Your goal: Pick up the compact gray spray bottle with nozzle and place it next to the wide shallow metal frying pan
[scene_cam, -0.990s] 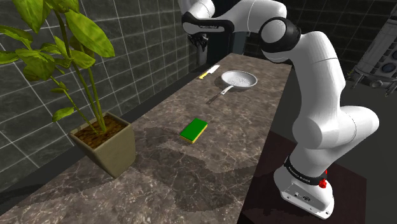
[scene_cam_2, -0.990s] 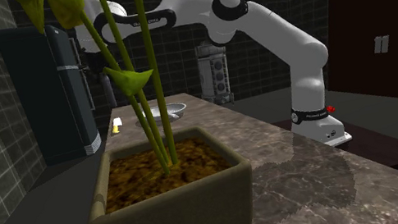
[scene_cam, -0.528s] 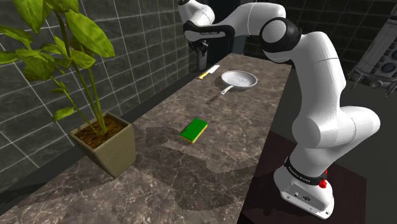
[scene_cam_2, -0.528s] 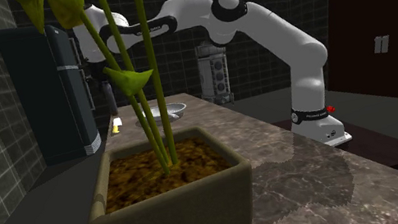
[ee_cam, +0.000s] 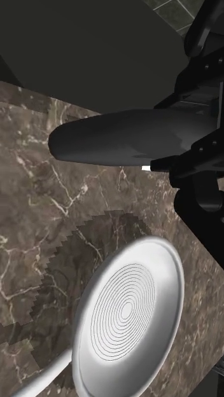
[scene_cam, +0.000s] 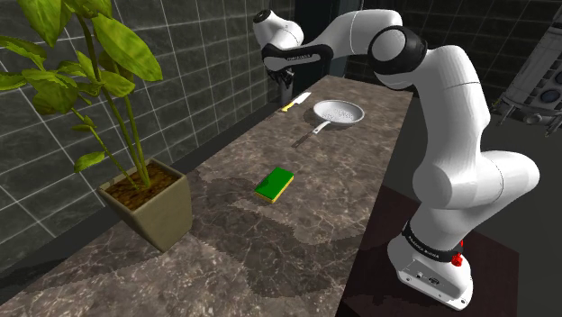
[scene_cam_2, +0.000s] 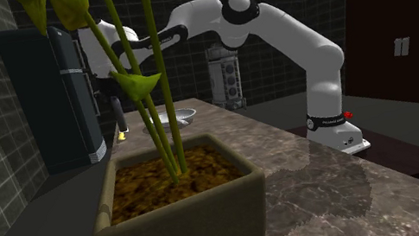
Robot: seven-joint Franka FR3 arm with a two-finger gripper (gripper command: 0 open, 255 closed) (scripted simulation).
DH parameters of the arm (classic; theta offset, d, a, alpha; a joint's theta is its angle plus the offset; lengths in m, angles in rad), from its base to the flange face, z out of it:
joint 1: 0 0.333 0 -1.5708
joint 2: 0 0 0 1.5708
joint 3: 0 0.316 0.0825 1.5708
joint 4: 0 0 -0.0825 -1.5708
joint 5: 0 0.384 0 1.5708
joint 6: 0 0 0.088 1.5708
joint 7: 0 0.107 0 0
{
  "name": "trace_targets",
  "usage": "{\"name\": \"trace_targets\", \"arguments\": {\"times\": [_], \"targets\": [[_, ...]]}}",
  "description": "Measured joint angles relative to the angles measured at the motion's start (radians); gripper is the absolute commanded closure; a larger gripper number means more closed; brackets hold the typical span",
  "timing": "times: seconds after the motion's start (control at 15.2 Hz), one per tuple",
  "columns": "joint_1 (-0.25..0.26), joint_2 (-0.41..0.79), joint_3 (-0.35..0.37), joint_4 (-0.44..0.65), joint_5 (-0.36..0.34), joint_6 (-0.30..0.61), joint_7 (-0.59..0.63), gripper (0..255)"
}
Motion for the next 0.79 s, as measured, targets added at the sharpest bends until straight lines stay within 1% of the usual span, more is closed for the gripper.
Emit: {"name": "trace_targets", "arguments": {"times": [0.46,0.79], "targets": [[-0.01,0.021,-0.013,-0.049,-0.02,0.051,0.042,255],[-0.011,0.022,-0.014,-0.053,-0.022,0.054,0.046,255]]}}
